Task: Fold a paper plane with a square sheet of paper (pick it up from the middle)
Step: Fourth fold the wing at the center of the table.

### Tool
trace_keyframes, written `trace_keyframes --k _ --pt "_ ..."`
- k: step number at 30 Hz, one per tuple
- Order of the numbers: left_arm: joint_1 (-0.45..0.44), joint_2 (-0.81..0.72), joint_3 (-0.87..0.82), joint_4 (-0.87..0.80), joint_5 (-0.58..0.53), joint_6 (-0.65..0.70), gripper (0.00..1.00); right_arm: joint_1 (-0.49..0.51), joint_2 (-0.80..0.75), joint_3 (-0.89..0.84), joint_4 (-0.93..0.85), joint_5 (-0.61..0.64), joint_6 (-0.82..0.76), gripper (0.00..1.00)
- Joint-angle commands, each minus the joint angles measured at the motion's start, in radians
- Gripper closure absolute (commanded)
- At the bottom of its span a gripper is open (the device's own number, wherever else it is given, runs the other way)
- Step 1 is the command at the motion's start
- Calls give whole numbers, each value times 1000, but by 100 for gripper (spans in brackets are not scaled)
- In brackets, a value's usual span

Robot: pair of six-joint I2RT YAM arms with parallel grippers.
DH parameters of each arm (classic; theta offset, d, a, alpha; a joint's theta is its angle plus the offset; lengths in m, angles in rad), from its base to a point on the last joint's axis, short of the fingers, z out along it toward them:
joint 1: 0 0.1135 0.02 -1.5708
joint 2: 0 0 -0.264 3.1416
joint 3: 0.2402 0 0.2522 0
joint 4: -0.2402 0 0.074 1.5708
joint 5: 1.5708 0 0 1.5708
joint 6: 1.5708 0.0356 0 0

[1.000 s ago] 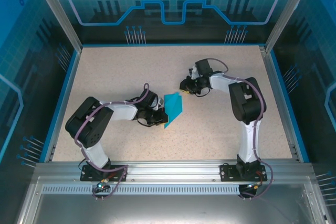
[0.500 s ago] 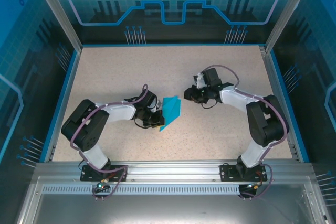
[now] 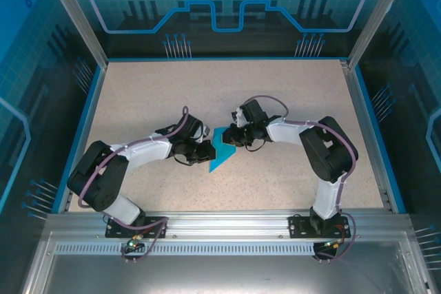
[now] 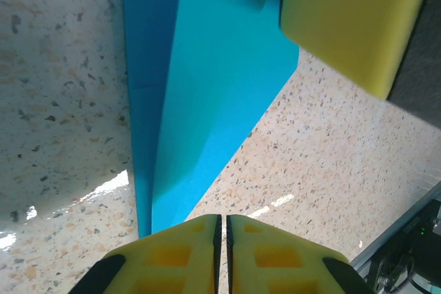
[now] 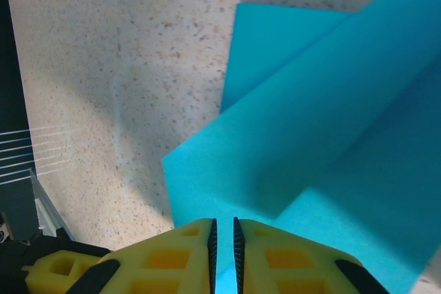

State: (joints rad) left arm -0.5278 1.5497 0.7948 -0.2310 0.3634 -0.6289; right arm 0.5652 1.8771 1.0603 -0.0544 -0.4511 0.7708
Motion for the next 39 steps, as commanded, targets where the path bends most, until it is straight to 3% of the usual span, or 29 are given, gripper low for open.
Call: trace_keyframes --k 1,12,22,27,30,39 --pt "-3 -33 -22 -7 -46 -18 86 21 37 53 -15 -5 7 83" --pt "2 26 31 29 -50 -33 87 17 140 43 -24 31 1 83" --pt "2 155 95 38 -42 -30 89 15 113 39 -41 33 -10 82" --pt "1 199 73 25 -68 -35 91 13 26 39 -86 39 -27 78" --pt "0 197 42 47 -66 -41 92 6 -59 28 -201 160 -63 75" --pt "1 136 41 70 -35 -44 89 -33 -147 -126 -128 139 7 69"
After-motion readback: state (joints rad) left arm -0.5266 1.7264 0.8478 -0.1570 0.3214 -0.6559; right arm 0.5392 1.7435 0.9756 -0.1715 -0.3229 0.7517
